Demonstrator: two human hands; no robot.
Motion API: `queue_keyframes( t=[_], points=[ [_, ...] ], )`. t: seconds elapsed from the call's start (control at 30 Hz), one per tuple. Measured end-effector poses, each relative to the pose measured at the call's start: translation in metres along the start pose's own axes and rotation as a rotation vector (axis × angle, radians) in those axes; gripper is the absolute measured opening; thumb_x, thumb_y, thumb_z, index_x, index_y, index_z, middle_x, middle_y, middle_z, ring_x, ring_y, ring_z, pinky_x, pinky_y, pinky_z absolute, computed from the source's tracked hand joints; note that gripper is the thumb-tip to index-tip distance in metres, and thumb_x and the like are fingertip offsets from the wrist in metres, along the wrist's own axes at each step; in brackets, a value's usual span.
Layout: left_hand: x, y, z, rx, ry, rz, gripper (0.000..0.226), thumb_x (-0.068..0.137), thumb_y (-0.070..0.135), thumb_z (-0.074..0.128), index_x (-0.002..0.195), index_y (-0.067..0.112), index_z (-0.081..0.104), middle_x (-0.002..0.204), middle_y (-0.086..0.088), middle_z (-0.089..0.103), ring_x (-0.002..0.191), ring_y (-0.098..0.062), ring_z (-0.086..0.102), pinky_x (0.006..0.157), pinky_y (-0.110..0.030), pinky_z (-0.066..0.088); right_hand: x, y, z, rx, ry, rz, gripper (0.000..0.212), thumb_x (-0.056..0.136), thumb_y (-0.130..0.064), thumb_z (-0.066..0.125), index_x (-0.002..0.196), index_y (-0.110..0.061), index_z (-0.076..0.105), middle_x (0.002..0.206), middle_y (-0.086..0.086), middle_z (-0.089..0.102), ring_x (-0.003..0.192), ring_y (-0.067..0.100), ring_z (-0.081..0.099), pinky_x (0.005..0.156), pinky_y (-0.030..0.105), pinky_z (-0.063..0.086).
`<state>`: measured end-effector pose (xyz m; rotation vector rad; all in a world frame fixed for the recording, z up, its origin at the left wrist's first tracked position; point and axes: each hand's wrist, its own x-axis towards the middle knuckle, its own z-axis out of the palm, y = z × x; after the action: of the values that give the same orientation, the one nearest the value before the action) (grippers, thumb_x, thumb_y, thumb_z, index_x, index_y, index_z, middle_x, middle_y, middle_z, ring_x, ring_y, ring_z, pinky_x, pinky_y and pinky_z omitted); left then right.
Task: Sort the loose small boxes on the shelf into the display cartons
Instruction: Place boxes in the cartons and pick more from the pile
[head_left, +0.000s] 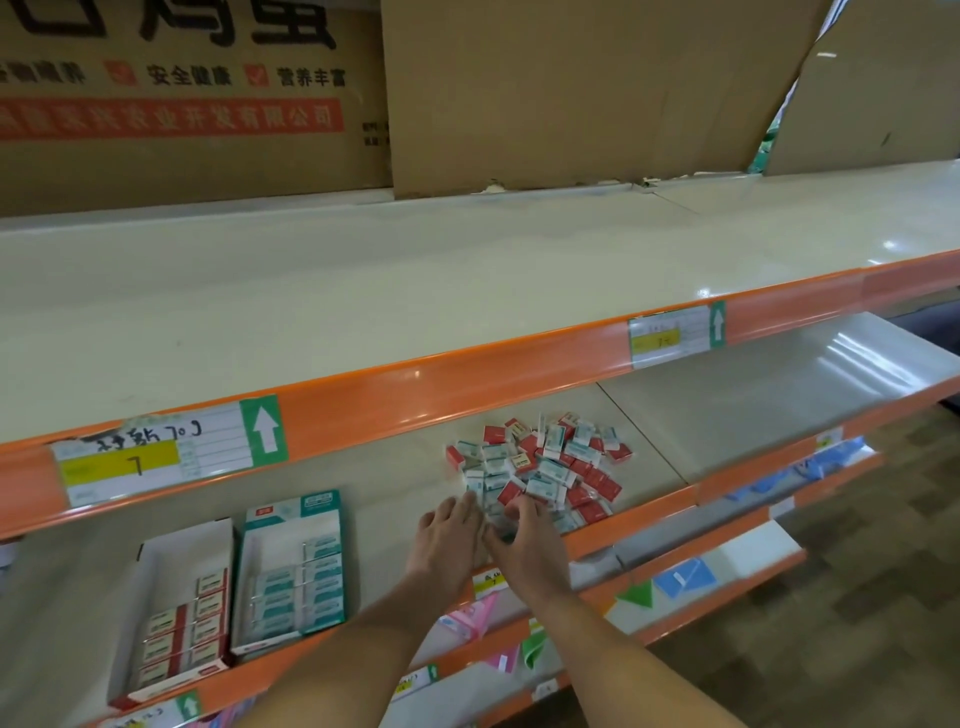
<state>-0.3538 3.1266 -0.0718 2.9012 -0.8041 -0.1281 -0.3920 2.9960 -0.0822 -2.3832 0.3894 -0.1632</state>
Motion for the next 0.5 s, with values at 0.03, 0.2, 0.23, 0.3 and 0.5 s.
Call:
queue_keyframes(
  t=[0.03, 0.2, 0.23, 0.3, 0.5],
  points=[
    [0.002, -0.001, 0.0, -0.007, 0.011, -0.002, 0.063, 0.092, 0.025, 0.064, 0.148, 0.025, 0.033, 0.154, 0.001, 0.029, 0.14, -0.021, 0.028, 0.113, -0.036, 0.028, -0.001, 0.0, -0.001, 0.009, 0.0, 0.001, 0.031, 0.09, -0.05, 0.061, 0.108, -0.029, 0.048, 0.104, -0.009, 0.056, 0.088, 0.003, 0.056, 0.071, 0.019, 0.052],
    [0.005, 0.005, -0.006, 0.028, 0.001, -0.046, 0.052, 0.092, 0.022, 0.063, 0.138, 0.034, 0.041, 0.137, -0.001, 0.041, 0.126, -0.023, 0.039, 0.105, -0.037, 0.036, -0.003, -0.001, -0.001, 0.075, 0.021, 0.023, 0.014, 0.097, -0.045, 0.051, 0.099, -0.031, 0.051, 0.095, -0.008, 0.06, 0.082, 0.002, 0.059, 0.07, 0.023, 0.055],
    [0.006, 0.005, -0.007, 0.041, -0.011, -0.079, 0.05, 0.094, 0.021, 0.06, 0.139, 0.032, 0.041, 0.136, -0.003, 0.043, 0.124, -0.024, 0.04, 0.104, -0.038, 0.038, -0.004, -0.001, -0.002, 0.078, 0.02, 0.025, 0.014, 0.098, -0.045, 0.049, 0.099, -0.031, 0.051, 0.095, -0.008, 0.06, 0.082, 0.003, 0.059, 0.07, 0.024, 0.056],
    [0.008, 0.003, -0.006, 0.07, -0.038, -0.127, 0.049, 0.096, 0.017, 0.055, 0.142, 0.024, 0.039, 0.135, -0.008, 0.044, 0.124, -0.027, 0.042, 0.101, -0.039, 0.04, -0.005, -0.001, -0.004, 0.095, 0.007, 0.025, 0.016, 0.097, -0.043, 0.051, 0.104, -0.029, 0.053, 0.099, -0.008, 0.058, 0.086, 0.003, 0.058, 0.073, 0.025, 0.056],
    [0.003, -0.005, -0.001, 0.054, -0.011, -0.115, 0.052, 0.096, 0.015, 0.052, 0.145, 0.016, 0.035, 0.141, -0.008, 0.04, 0.127, -0.026, 0.041, 0.103, -0.036, 0.04, -0.006, 0.0, -0.012, 0.096, -0.011, -0.023, 0.012, 0.099, -0.035, 0.053, 0.105, -0.025, 0.056, 0.102, -0.005, 0.059, 0.088, 0.004, 0.058, 0.069, 0.021, 0.053]
  ],
)
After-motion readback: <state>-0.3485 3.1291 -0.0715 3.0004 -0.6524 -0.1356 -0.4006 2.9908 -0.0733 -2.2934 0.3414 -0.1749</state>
